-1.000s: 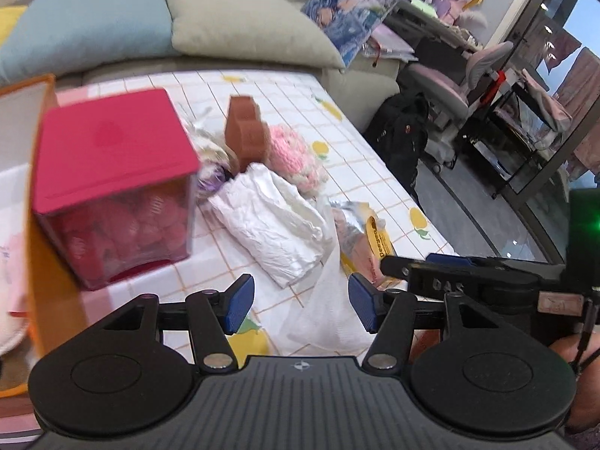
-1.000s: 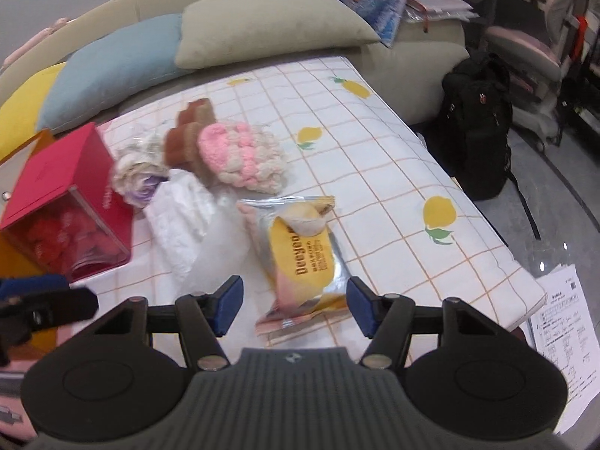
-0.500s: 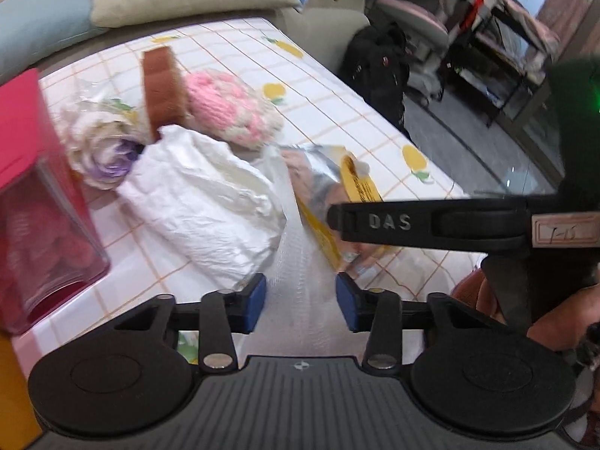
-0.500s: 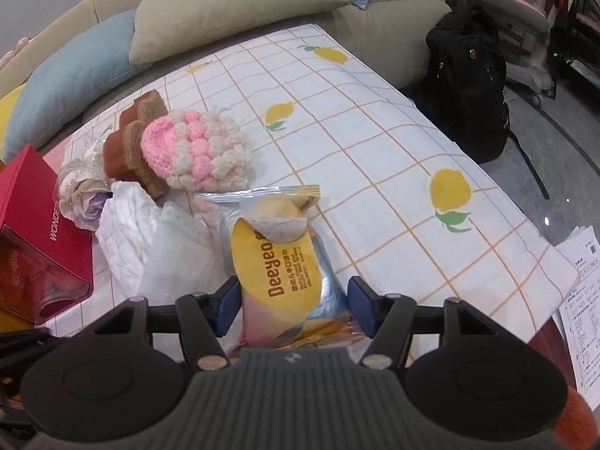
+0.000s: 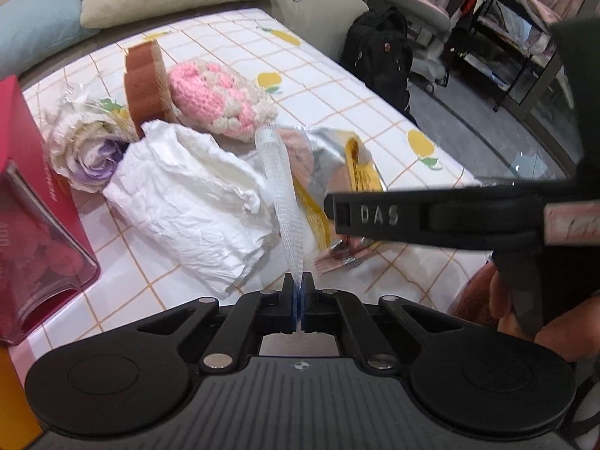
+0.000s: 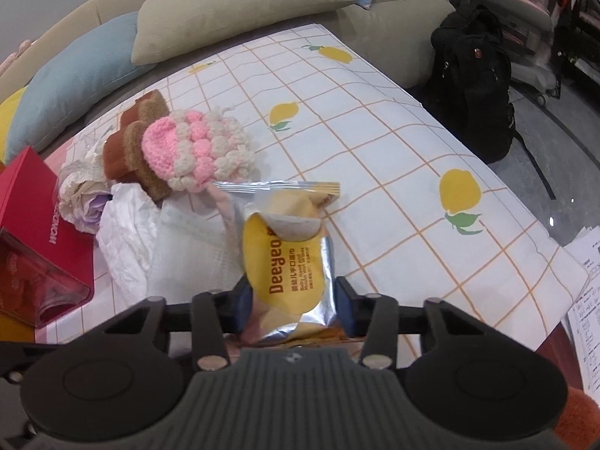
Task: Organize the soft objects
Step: 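Grasp the white cloth with the left tool while the right grasps the Deeyeo bag, then carry the white cloth and Deeyeo bag over the box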
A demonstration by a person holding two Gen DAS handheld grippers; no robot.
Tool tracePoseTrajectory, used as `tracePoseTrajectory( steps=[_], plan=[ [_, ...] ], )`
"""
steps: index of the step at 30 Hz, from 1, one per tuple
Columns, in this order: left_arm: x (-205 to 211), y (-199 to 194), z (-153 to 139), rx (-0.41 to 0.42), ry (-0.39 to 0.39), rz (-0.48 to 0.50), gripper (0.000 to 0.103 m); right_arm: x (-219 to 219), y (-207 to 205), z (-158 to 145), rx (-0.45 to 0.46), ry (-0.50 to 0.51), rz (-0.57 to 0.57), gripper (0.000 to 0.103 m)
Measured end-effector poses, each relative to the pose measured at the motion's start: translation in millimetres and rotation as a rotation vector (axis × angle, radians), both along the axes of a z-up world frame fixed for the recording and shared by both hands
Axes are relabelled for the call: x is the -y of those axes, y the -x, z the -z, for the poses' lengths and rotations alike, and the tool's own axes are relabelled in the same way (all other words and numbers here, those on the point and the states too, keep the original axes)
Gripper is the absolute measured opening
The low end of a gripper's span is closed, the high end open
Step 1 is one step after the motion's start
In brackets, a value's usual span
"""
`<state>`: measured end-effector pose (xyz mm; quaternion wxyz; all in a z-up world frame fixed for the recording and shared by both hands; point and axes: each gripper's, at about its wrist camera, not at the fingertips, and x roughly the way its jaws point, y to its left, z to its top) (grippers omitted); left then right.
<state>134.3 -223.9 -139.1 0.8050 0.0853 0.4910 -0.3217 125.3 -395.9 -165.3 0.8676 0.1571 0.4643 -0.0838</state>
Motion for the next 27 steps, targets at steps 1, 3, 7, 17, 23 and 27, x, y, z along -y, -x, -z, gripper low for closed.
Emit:
tracePoseTrajectory(
  steps=[1, 3, 7, 17, 23, 27],
  plan=[
    [-2.3, 1.1, -3.6, 0.004, 0.009, -0.003, 0.001, -1.4, 1.0, -1.2, 0.001, 0.006, -0.006, 0.039],
    [-6.5, 3.1, -11.5, 0.013, 0.025, -0.011, 0.001, -2.2, 3.4, -3.8, 0.004, 0.004, -0.012, 0.037],
    [-19.3, 10.4, -29.8, 0.038, 0.058, -0.036, 0.001, -2.4, 13.4, -15.5, 0.047, 0.009, -0.005, 0.035],
    [-67.0, 35.6, -80.7, 0.152, 0.144, -0.092, 0.001, -18.4, 54.0, -53.1, 0.105, -0.003, -0.030, 0.035],
    [-103.6, 47.0, -99.8, 0.205, 0.182, -0.150, 0.001, -50.2, 73.1, -70.9, 0.116, -0.042, -0.098, 0.035],
    [-132.1, 55.4, -113.6, 0.250, 0.186, -0.205, 0.001, -75.5, 77.1, -91.1, 0.155, -0.043, -0.165, 0.035]
  ],
)
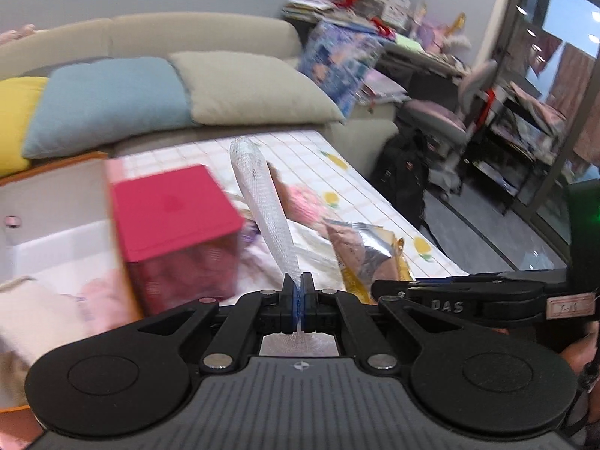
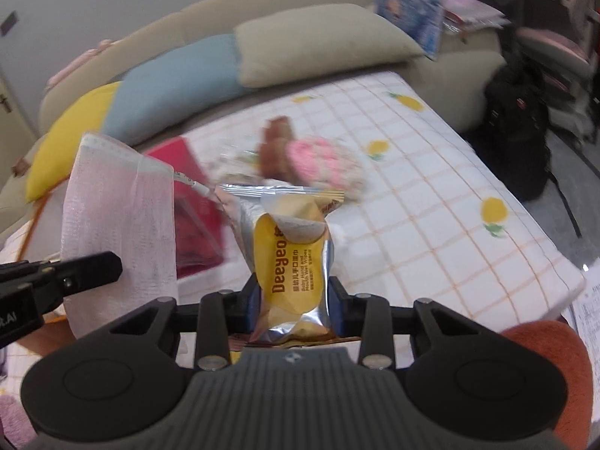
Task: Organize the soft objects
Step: 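Carry the white cloth and Deeyeo bag over the box, then lower both held items into the box and open both tools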
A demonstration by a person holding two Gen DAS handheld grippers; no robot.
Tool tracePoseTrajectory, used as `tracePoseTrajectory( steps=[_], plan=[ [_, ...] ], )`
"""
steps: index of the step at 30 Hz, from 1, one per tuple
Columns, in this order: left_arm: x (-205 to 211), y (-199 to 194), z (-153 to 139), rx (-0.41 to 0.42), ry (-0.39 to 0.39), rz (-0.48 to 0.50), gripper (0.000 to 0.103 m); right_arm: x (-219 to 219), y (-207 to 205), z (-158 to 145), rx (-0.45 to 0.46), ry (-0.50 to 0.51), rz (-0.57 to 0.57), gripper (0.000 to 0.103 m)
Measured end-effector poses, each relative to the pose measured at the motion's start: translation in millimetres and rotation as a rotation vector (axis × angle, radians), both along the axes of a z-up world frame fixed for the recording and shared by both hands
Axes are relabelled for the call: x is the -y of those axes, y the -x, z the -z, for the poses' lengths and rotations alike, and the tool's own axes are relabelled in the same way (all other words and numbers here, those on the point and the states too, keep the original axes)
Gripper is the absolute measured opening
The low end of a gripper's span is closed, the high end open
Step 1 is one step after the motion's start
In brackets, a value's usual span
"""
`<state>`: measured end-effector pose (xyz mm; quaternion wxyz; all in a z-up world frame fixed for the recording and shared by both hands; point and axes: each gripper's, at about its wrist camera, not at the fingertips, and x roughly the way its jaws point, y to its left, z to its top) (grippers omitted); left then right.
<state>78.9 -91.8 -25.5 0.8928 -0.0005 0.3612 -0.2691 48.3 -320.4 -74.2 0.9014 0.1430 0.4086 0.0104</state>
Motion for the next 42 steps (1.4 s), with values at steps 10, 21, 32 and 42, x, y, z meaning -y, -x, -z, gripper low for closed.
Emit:
tracePoseTrajectory(
  steps=[10, 21, 32, 42],
  plan=[
    [-69.1, 6.5, -30.3, 0.072, -0.034, -0.152, 0.001, -80.6, -13.4, -48.1, 0.093, -0.057, -0.255, 0.035],
    [-116.7, -38.9, -20.9, 0.032, -0.111, -0.226, 0.001, -173.4, -75.0, -69.9, 0.089, 0.015, -0.455, 0.035],
    [-158.6, -106.4, 23.1, -0.082, -0.118, -0.278, 0.001, -236.5, -156.4, -46.7, 0.018, 0.180, -0.561, 0.035],
    [-171.7, -143.1, 58.9, -0.203, -0.127, -0.310, 0.001, -271.9, -193.9, -19.8, 0.008, 0.394, -0.674, 0.036]
  ],
)
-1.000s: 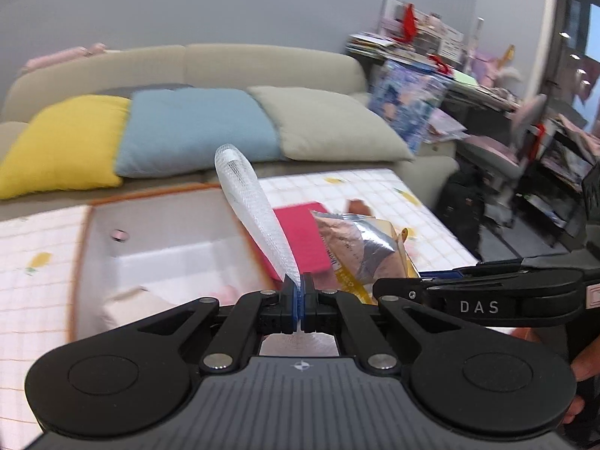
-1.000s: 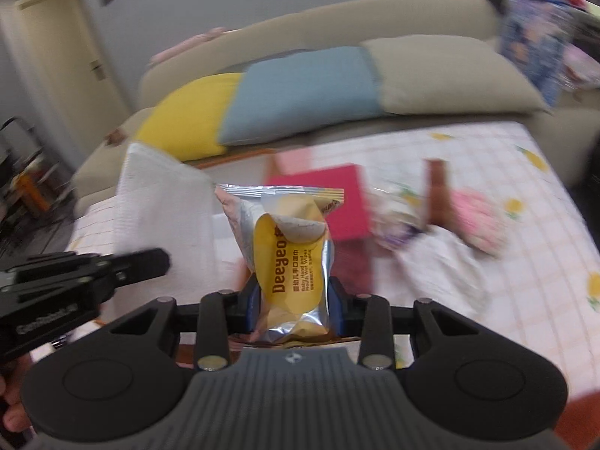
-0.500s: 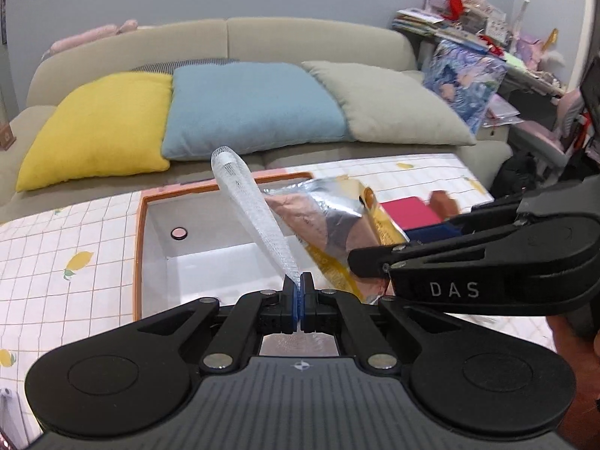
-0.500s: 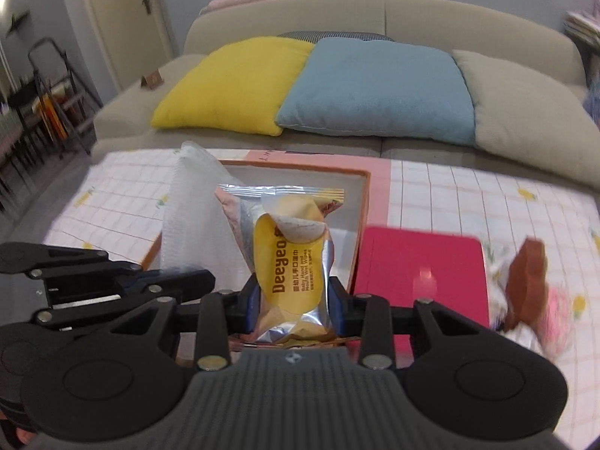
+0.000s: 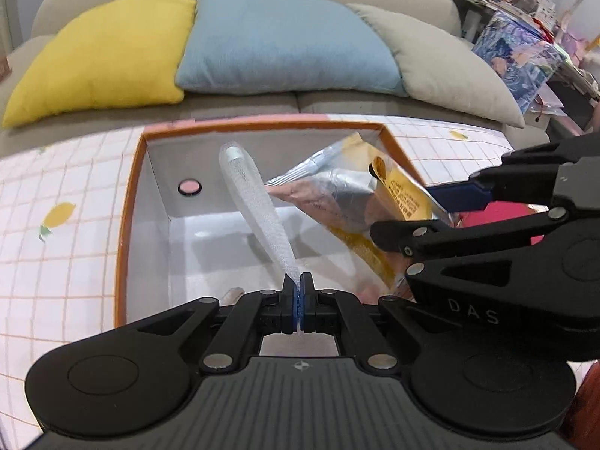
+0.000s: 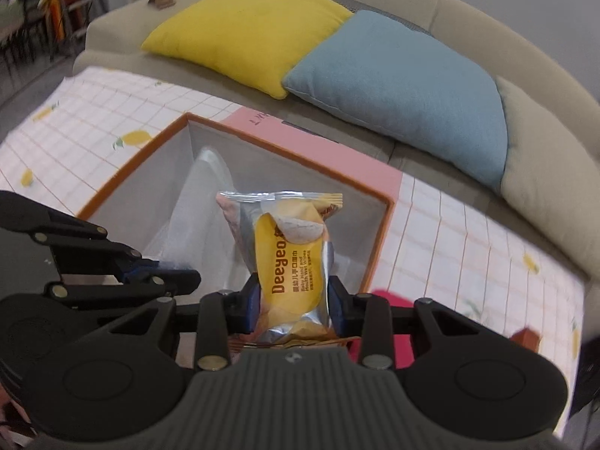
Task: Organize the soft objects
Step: 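Lower both held items into the box and open both tools, then move both tools back toward the white plastic bag and crochet cupcake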
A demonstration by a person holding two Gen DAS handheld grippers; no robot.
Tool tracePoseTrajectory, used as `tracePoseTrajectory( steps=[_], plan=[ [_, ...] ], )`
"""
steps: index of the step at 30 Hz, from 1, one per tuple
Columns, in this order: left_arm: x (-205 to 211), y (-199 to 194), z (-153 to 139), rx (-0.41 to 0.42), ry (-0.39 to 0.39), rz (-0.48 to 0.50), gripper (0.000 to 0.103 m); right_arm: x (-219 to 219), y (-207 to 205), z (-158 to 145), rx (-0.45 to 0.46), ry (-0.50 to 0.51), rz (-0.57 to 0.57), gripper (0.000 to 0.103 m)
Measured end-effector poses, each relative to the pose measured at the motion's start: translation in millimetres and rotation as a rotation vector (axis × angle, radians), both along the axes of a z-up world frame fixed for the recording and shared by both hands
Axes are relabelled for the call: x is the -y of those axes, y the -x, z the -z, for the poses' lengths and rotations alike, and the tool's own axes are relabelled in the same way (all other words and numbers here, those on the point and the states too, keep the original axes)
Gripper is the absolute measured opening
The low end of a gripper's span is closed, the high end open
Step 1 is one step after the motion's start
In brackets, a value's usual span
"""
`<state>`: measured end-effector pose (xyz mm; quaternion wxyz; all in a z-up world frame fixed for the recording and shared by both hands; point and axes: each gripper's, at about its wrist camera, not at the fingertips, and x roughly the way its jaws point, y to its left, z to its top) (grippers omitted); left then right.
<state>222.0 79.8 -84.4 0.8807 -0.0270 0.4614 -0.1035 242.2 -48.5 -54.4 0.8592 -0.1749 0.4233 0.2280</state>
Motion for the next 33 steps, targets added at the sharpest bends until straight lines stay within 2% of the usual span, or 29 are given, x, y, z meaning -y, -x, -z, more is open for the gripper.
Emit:
tracePoseTrajectory(
  steps=[3, 5, 9, 15, 18, 20, 25, 28, 33],
  plan=[
    [-3.6, -2.8, 7.5, -0.026, -0.027, -0.021, 0.001, -3.3, -7.9, 2.3, -0.006, -0.010, -0.027, 0.036],
    [-5.2, -3.1, 9.3, -0.030, -0.048, -0.026, 0.001, -4.8, -13.9, 5.0, -0.052, -0.049, -0.026, 0.036],
    [-4.8, -4.2, 11.8, -0.052, -0.045, -0.002, 0.001, -15.3, -18.7, 19.4, -0.059, 0.028, 0.012, 0.036],
    [-3.1, -6.5, 17.0, -0.074, -0.049, 0.012, 0.002, -14.4, -23.0, 33.6, -0.087, 0.033, 0.008, 0.037],
    [0.2, -5.3, 16.9, -0.055, -0.080, 0.004, 0.007, -13.1, -23.0, 34.0, -0.082, 0.030, 0.004, 0.040],
    [0.7, -3.3, 15.4, -0.047, -0.078, 0.001, 0.014, -13.7, -24.0, 33.5, -0.076, 0.032, 0.004, 0.044],
    [1.5, 2.6, 4.3, -0.022, -0.073, -0.024, 0.044, -4.6, -20.1, 24.4, -0.047, 0.041, 0.014, 0.046],
    [3.5, 11.6, -8.3, 0.015, -0.054, -0.034, 0.056, 4.4, -14.7, 12.4, -0.022, 0.019, 0.022, 0.047],
    [10.4, 31.1, -32.0, 0.082, -0.019, -0.038, 0.065, 22.6, 4.6, -13.3, 0.059, -0.016, 0.051, 0.054]
  ],
)
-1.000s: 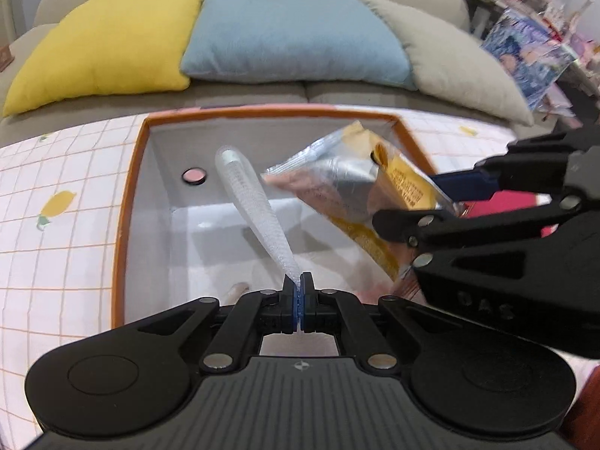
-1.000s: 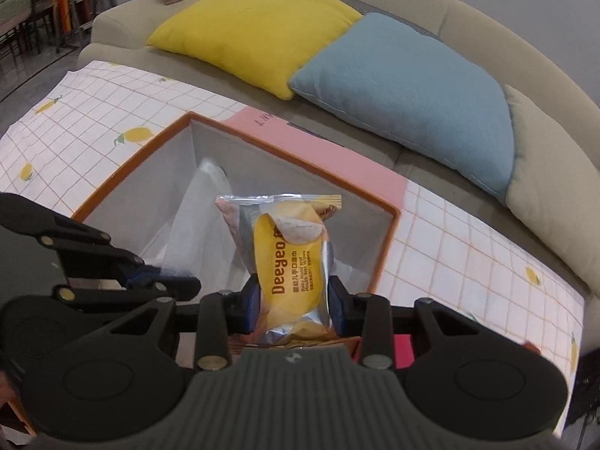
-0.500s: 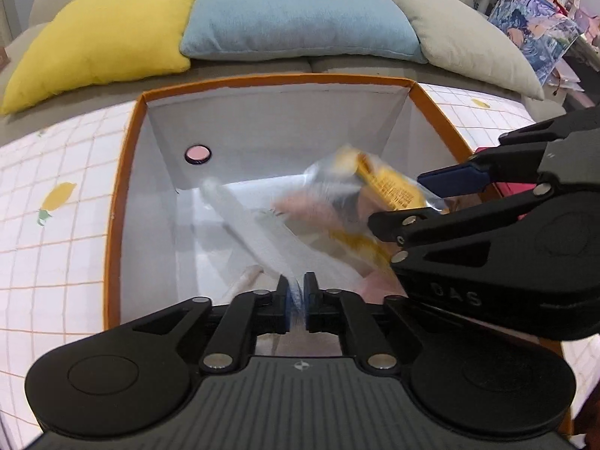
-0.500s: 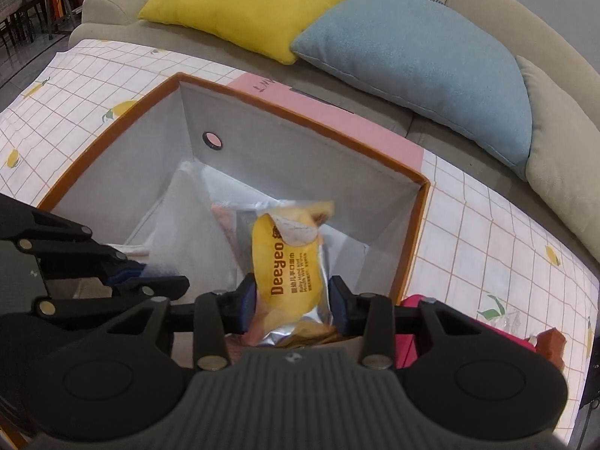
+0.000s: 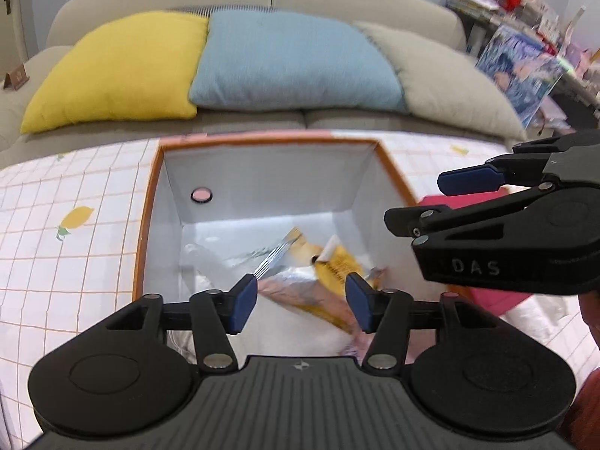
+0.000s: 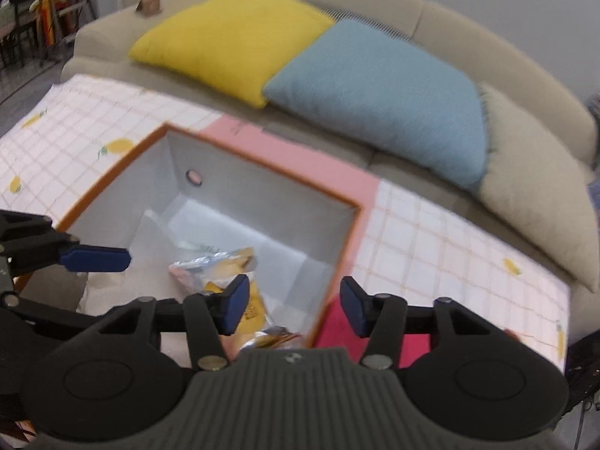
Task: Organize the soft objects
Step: 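Move both tools back toward the white plastic bag and crochet cupcake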
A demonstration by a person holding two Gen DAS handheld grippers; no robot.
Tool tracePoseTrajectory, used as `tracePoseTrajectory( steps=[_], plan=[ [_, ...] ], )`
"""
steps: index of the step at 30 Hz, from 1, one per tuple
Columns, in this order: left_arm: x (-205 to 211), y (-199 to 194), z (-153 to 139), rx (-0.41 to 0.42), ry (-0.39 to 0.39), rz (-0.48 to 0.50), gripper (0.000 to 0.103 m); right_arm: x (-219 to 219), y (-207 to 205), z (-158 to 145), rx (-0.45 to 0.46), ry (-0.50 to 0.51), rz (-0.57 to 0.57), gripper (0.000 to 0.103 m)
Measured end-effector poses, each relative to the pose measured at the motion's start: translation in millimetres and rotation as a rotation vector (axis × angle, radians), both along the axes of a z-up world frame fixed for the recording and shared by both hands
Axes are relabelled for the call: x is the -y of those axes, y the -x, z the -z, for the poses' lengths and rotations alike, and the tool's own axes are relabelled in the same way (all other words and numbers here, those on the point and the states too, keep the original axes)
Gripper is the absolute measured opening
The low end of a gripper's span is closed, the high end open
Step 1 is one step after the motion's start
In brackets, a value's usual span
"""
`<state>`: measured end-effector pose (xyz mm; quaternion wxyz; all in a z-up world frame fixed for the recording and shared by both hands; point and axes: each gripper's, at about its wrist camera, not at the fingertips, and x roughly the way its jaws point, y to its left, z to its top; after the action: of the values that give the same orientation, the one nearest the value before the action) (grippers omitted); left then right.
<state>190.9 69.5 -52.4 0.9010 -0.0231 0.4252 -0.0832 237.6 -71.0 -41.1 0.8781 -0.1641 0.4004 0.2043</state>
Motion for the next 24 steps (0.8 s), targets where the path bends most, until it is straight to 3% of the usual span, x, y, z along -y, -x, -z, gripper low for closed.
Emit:
tracePoseTrajectory(
  steps=[6, 13, 19, 24],
  plan=[
    [18.8, 31.0, -28.2, 0.127, 0.014, 0.023, 0.065, 37.8, 38.6, -27.4, 0.095, -0.096, 0.060, 0.054],
    [50.7, 72.5, -46.5, 0.237, 0.123, 0.111, 0.065, 97.2, 87.5, -31.7, 0.169, -0.184, 0.191, 0.054],
    [85.8, 93.6, -40.5, 0.254, 0.189, 0.183, 0.065, 147.8, 133.9, -19.8, 0.188, -0.227, 0.316, 0.054],
    [120.6, 99.0, -26.1, 0.196, 0.184, 0.264, 0.065, 178.6, 160.6, -1.6, 0.189, -0.197, 0.379, 0.054]
  ],
)
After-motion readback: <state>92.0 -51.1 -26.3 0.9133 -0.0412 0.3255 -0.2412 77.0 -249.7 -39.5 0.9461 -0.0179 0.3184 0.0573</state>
